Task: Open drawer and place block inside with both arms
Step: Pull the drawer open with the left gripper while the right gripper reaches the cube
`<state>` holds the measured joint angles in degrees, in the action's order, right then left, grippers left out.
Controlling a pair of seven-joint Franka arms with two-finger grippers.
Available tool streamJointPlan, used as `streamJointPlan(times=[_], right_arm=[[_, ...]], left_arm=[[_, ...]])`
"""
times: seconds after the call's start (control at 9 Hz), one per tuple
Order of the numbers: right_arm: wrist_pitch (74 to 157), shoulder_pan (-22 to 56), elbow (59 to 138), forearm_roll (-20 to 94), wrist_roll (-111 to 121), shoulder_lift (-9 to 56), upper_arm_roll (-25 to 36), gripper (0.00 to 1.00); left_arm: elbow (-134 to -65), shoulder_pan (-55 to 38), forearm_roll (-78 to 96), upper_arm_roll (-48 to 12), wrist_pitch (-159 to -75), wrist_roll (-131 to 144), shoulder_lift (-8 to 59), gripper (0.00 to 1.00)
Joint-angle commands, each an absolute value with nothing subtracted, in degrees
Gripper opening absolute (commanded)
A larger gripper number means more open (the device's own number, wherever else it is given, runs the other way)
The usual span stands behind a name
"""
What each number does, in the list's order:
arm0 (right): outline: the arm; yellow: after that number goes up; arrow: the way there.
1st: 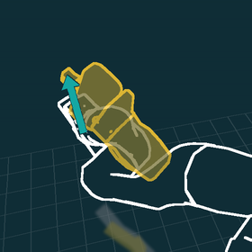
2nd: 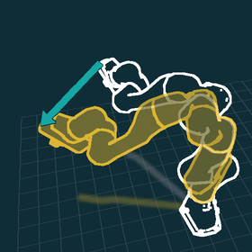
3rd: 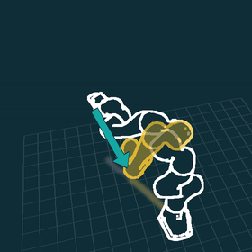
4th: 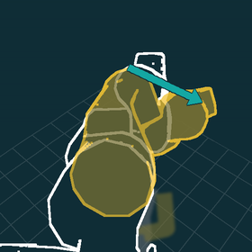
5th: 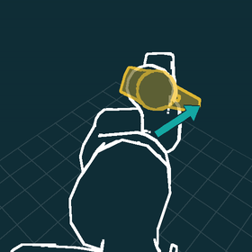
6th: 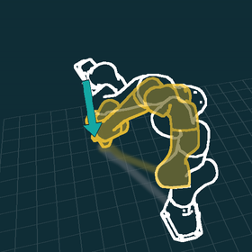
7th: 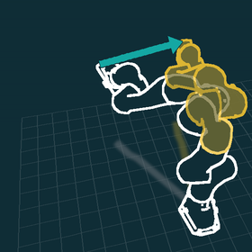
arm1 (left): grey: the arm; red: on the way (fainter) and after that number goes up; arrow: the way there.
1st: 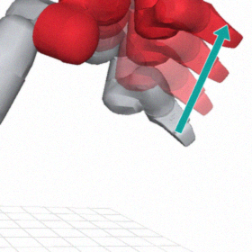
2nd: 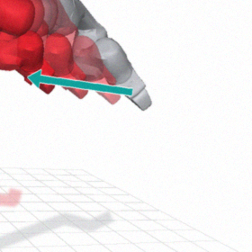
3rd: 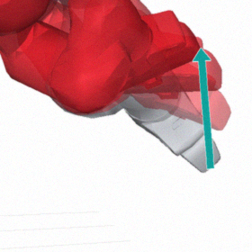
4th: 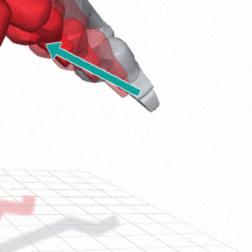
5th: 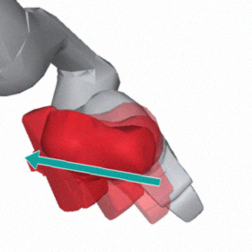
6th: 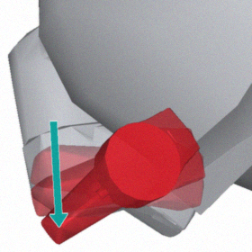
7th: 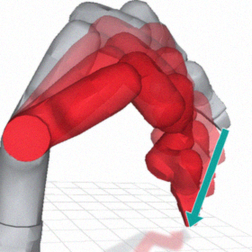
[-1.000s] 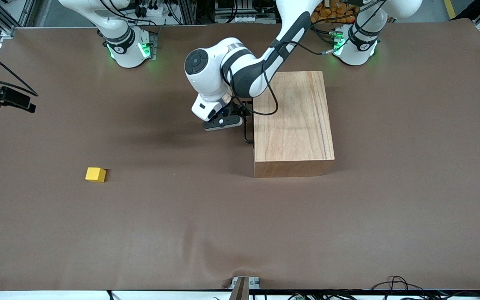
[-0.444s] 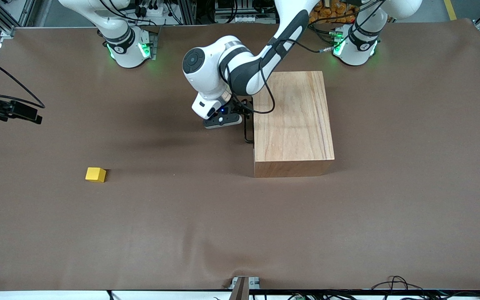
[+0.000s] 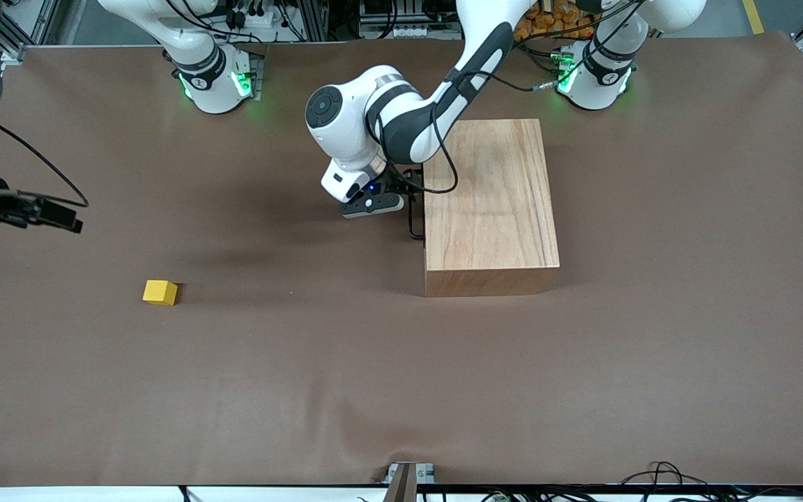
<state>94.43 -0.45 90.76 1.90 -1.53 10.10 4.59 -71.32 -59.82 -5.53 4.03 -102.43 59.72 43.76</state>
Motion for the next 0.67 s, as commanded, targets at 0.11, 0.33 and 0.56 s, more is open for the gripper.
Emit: streamJointPlan(times=[0.11, 0.33, 0.56], right_arm=[[101.39, -1.58, 91.83, 2.2, -1.05, 17.9, 4.48, 1.0], [112.36, -1.76, 98.58, 2.2, -1.05, 19.77, 4.48, 1.0], [119.07, -1.5, 102.21, 2.29, -1.05, 23.44, 4.39, 1.0]], left_arm=[[-70.05, -60.12, -5.46, 3.17, -107.04, 59.77, 44.39, 1.0], [-70.05, -60.38, -5.1, 2.47, -109.76, 60.11, 44.56, 1.0], [-70.05, -60.38, -4.4, 2.02, -112.75, 60.21, 44.56, 1.0]])
